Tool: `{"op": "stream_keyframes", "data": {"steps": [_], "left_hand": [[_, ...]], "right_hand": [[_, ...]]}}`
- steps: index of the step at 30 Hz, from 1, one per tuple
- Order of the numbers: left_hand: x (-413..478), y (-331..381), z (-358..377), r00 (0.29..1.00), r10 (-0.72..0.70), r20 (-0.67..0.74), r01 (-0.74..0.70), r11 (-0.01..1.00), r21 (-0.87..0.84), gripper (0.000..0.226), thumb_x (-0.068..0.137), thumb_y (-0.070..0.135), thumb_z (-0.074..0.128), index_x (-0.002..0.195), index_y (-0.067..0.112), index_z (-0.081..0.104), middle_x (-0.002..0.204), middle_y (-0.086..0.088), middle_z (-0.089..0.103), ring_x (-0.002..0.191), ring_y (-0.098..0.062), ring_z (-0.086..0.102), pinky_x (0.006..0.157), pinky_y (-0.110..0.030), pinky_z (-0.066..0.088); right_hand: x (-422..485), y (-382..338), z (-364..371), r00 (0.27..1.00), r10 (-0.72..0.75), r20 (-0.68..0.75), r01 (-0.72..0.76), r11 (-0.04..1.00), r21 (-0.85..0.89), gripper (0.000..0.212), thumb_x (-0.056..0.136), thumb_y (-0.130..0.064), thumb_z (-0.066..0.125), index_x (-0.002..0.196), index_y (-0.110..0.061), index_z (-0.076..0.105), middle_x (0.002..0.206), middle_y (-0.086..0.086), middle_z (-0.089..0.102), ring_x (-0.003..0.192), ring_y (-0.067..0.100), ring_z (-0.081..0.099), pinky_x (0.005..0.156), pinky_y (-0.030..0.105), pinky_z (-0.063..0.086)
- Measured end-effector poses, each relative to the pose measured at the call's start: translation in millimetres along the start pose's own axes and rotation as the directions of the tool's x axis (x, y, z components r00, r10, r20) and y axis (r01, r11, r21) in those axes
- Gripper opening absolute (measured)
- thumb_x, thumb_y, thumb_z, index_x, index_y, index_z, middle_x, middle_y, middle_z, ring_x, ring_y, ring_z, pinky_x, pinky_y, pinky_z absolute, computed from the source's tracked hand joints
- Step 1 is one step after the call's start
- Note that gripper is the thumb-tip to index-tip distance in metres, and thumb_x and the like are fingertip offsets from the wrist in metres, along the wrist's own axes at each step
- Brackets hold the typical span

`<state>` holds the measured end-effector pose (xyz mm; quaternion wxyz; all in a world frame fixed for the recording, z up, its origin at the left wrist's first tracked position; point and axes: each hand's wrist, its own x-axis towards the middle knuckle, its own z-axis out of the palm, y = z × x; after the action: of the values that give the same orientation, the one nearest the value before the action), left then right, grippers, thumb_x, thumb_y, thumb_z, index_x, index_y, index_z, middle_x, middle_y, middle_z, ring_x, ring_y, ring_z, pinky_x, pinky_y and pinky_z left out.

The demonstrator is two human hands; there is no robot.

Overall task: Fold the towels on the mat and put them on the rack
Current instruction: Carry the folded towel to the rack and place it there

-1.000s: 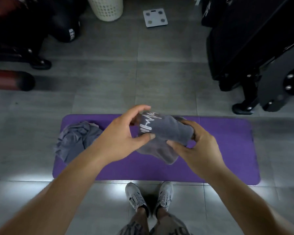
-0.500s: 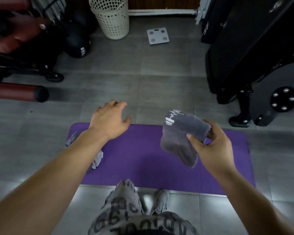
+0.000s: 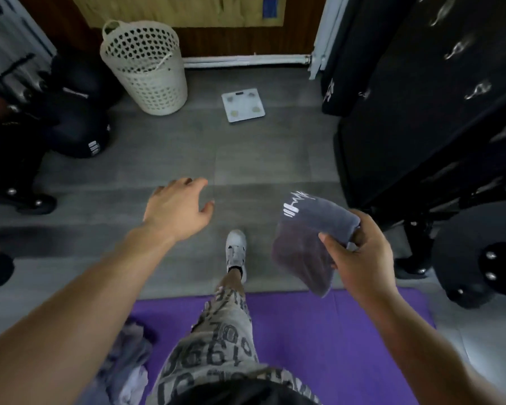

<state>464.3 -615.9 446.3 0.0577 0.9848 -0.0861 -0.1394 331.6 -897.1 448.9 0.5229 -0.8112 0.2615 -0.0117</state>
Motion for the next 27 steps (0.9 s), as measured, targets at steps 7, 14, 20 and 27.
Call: {"op": "stream_keyframes", "data": {"steps": [7, 14, 20, 27], "left_hand": [[283.8, -0.2, -76.1, 0.984, 0.164, 0.077, -0.173, 0.977, 0.127, 0.05, 0.096, 0.047, 0.045, 0.137, 0.018, 0.051, 0.131, -0.012, 0.059, 0.118, -0.035, 0.057, 0.1, -0.043, 0.045], [494.6, 80.1, -126.0, 0.915, 0.378, 0.139, -0.398, 0.901, 0.171, 0.049, 0.099, 0.044, 0.046, 0.141, 0.018, 0.046, 0.127, -0.011, 0.059, 0.11, -0.034, 0.06, 0.094, -0.044, 0.05], [652.6, 175.2, -109.4, 0.826, 0.516, 0.228, -0.557, 0.809, 0.189, 0.045, 0.098, 0.046, 0.047, 0.136, 0.02, 0.049, 0.128, -0.009, 0.06, 0.114, -0.032, 0.059, 0.091, -0.041, 0.045], [793.0, 261.6, -34.8, 0.659, 0.661, 0.359, -0.713, 0.701, 0.019, 0.047, 0.101, 0.045, 0.048, 0.142, 0.023, 0.045, 0.133, -0.008, 0.058, 0.117, -0.033, 0.059, 0.095, -0.041, 0.049]], "right_hand": [[220.7, -80.1, 53.4, 0.982, 0.095, -0.166, -0.082, 0.993, 0.082, 0.039, 0.083, -0.022, 0.079, 0.097, -0.053, 0.059, 0.087, -0.023, 0.069, 0.08, 0.004, 0.068, 0.072, 0.045, 0.061], [385.8, -117.4, 40.2, 0.959, 0.195, -0.205, -0.154, 0.968, 0.2, 0.039, 0.087, -0.02, 0.076, 0.119, -0.034, 0.059, 0.096, -0.013, 0.072, 0.083, 0.005, 0.07, 0.069, 0.03, 0.058], [530.7, -103.0, 38.6, 0.944, 0.246, -0.221, -0.193, 0.952, 0.237, 0.042, 0.089, -0.011, 0.074, 0.122, -0.031, 0.058, 0.107, -0.011, 0.07, 0.092, 0.002, 0.069, 0.068, 0.019, 0.055], [682.5, -33.8, 55.9, 0.921, 0.312, -0.234, -0.211, 0.902, 0.376, 0.046, 0.091, 0.003, 0.066, 0.128, -0.023, 0.057, 0.115, -0.004, 0.069, 0.106, 0.009, 0.067, 0.078, 0.023, 0.056]]}}
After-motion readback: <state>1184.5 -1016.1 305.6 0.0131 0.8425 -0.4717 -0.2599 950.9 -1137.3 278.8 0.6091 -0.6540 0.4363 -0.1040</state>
